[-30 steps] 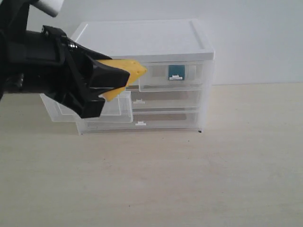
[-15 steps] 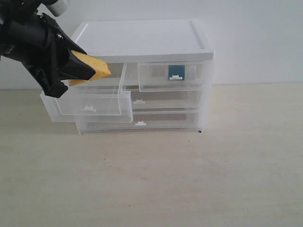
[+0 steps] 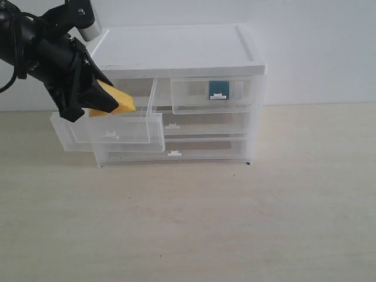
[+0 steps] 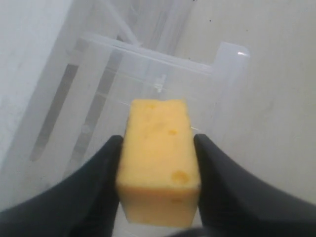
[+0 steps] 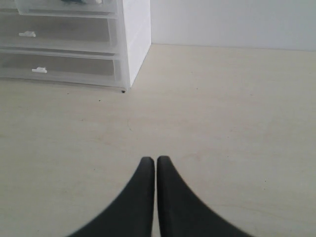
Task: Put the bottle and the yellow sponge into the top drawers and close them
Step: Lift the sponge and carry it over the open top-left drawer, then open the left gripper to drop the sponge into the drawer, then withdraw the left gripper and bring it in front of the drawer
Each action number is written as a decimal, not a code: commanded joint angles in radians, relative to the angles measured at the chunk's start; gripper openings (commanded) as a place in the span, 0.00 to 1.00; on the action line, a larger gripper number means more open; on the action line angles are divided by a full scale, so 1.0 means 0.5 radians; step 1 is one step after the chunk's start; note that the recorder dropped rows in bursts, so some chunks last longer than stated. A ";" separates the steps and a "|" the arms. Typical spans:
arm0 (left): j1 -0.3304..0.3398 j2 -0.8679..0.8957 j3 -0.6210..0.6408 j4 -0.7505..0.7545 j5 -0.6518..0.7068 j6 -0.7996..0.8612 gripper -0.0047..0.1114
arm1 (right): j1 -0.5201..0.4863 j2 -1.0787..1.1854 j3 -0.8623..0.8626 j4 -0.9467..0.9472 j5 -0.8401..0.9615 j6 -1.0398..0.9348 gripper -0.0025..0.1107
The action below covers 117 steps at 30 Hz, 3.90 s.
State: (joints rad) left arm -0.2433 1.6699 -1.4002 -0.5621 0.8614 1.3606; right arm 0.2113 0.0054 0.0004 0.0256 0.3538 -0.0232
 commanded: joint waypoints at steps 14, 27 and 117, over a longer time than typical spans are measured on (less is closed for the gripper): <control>0.008 0.076 -0.022 -0.139 -0.244 0.088 0.08 | -0.005 -0.011 -0.001 -0.015 -0.013 -0.003 0.02; 0.008 0.141 -0.022 -0.214 -0.399 0.000 0.20 | -0.005 -0.011 -0.001 -0.015 -0.013 -0.003 0.02; -1.065 -0.115 1.636 -0.543 -3.510 -1.295 0.08 | -0.005 -0.011 -0.001 -0.015 -0.013 -0.003 0.02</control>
State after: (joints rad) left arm -0.8097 1.6105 -0.5630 -0.8281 -0.9357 0.7009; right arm 0.2113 0.0054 0.0004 0.0256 0.3538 -0.0232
